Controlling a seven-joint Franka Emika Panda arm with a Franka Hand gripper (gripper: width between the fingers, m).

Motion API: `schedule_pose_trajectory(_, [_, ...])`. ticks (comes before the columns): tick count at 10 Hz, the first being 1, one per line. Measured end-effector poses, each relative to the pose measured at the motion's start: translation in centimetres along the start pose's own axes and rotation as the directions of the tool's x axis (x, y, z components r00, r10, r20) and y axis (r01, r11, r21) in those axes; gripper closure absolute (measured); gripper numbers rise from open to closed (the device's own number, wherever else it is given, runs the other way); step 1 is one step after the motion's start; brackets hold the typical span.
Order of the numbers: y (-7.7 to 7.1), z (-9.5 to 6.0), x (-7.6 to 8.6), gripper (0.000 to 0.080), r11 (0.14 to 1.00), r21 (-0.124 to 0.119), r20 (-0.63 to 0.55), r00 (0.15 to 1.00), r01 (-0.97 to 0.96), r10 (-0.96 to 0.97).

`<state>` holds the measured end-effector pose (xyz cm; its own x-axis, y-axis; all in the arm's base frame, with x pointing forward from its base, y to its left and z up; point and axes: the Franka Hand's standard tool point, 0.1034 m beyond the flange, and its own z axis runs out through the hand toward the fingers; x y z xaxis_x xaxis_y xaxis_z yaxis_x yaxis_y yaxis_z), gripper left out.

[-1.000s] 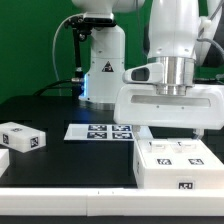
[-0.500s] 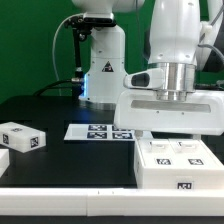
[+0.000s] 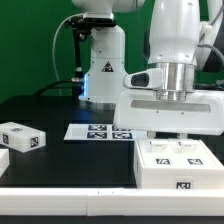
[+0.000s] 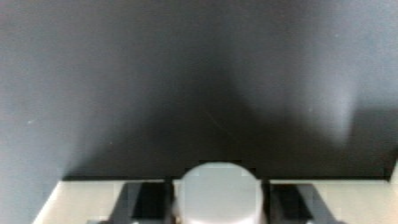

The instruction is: Assemble cabinet

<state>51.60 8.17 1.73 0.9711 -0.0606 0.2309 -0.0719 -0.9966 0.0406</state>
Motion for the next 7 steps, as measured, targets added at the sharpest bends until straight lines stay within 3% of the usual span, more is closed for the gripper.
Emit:
schedule_pose_trajectory(2, [-0.1,-0.2,-0.3,0.058,1.0,0.006,0.041,0.999,-0.01,0.01])
schedule_pose_trajectory(3, [0.1,-1.8,-0.5,0.058,1.0,0.015,0.141,0.99,-0.021,0.019])
schedule_pose_trajectory(4, [0.5,-3.8,-0.2,0.058,1.0,0.008,0.207,0.978,-0.018,0.016])
schedule_pose_trajectory(5, [0.4,-5.5,0.3,0.058,0.999,-0.016,0.287,0.957,-0.036,0.039])
schedule_pose_trajectory(6, [0.1,-6.5,1.4,0.0579,0.998,-0.041,0.335,0.94,-0.056,0.066])
schedule_pose_trajectory(7, [0.0,-6.3,1.9,0.0579,0.998,-0.043,0.324,0.944,-0.051,0.063])
